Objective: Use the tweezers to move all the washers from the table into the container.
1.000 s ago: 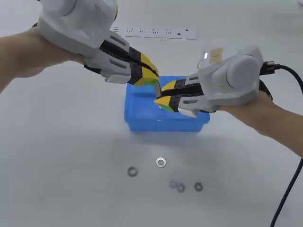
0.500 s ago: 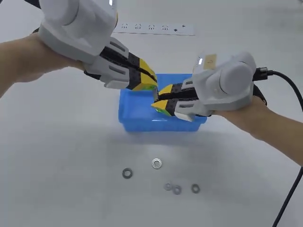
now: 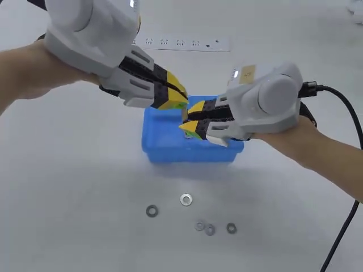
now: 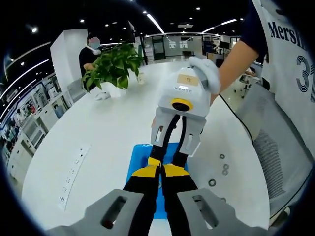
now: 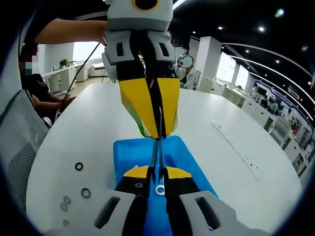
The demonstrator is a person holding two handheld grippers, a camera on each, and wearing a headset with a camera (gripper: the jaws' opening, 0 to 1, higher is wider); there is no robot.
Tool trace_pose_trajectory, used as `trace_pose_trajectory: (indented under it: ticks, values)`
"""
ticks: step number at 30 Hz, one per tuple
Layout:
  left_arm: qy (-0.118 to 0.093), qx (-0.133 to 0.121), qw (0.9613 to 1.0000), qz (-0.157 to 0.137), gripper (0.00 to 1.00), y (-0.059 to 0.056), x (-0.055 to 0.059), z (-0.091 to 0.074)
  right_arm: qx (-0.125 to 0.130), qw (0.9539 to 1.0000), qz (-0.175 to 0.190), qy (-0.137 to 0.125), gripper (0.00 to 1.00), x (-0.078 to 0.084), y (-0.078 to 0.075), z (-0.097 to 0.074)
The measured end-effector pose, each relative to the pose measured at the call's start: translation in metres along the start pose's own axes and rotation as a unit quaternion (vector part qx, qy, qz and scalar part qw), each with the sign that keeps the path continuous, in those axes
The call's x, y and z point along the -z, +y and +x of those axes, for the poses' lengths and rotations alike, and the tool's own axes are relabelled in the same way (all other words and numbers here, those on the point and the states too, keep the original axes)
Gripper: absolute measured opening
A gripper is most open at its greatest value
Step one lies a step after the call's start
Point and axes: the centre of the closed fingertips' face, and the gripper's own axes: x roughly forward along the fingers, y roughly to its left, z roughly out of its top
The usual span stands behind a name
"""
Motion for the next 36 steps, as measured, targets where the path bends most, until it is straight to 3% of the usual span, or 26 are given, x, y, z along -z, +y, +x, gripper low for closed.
trace_pose_trajectory:
  ticks: [4, 10, 15, 26, 36]
  values:
    - [-0.004, 0.000, 0.9999, 0.010, 0.06, -0.003, -0.006, -0.008, 0.004, 0.9999, -0.004, -0.009, 0.12, -0.011, 0.005, -0.009]
    - [-0.010, -0.001, 0.9996, 0.026, 0.06, -0.017, -0.022, -0.023, 0.010, 0.9996, -0.015, -0.023, 0.12, -0.028, 0.015, -0.025]
    - [-0.009, -0.001, 0.9993, 0.037, 0.06, -0.039, -0.036, -0.034, 0.009, 0.9992, -0.027, -0.027, 0.12, -0.038, 0.030, -0.035]
    - [-0.003, 0.002, 0.9994, 0.034, 0.06, -0.083, -0.038, -0.040, -0.006, 0.9990, -0.032, -0.031, 0.12, -0.039, 0.071, -0.045]
    - [0.002, 0.002, 0.9998, 0.018, 0.06, -0.123, -0.027, -0.044, -0.028, 0.9991, -0.018, -0.028, 0.12, -0.032, 0.113, -0.040]
